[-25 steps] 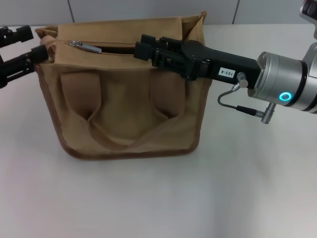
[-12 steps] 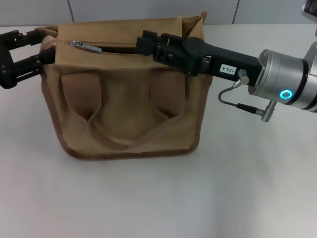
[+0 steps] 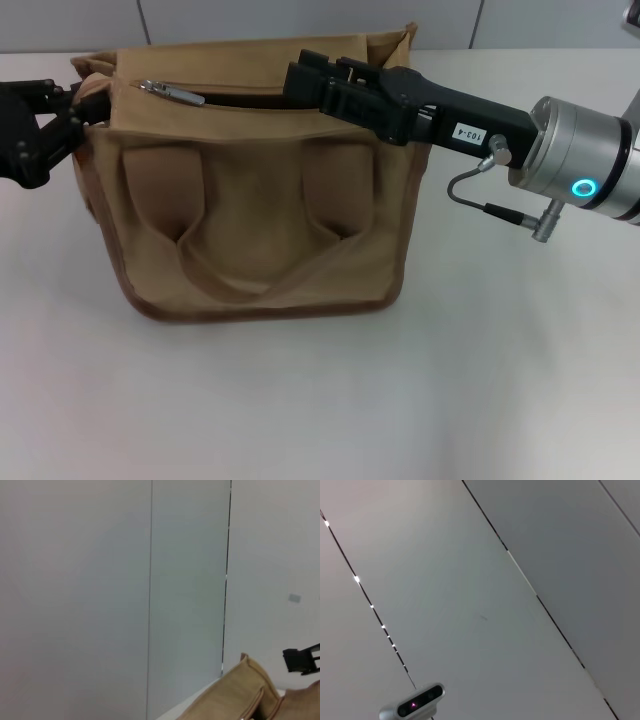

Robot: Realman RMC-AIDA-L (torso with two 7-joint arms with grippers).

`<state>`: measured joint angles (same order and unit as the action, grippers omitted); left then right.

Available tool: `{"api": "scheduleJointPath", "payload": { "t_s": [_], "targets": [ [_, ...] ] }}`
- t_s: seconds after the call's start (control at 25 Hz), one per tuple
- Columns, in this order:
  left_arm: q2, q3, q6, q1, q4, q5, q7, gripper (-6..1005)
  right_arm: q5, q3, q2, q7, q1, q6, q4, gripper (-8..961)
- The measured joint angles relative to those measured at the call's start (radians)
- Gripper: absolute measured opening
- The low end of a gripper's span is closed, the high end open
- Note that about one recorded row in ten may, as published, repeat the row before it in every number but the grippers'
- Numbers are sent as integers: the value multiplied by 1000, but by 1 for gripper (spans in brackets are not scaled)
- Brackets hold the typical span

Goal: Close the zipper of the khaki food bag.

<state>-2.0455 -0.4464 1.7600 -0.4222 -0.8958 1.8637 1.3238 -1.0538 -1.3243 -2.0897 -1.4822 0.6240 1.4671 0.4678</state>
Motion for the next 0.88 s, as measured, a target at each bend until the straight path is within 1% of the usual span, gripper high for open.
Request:
{"api": "scheduleJointPath", "payload": {
  "t_s": [0.12,0.24,0.48,0.68,0.8,0.84,0.88],
  "targets": [
    [-10,5,15,-2,-5,-19,0,239,0,0,0,-4,2,0,0,481],
    [-25,1,16,3,-14,-97,-2,108,0,1,0,-6,3,1,0,481],
    [-26,-8,9,-3,5,-120,-8,57,0,-1,0,-7,5,1,0,481],
    [-28,-12,5,-21,104,-185,-62,48,0,-12,0,-8,15,1,5,482],
    [-28,-13,5,-29,121,-204,-65,48,0,-19,0,-8,40,1,-1,482],
    [-28,-14,5,-33,124,-207,-65,48,0,-29,0,-9,60,-5,-8,482],
    [-28,-15,5,-36,128,-209,-65,48,0,-29,0,-9,60,-5,-8,482]
  ]
}}
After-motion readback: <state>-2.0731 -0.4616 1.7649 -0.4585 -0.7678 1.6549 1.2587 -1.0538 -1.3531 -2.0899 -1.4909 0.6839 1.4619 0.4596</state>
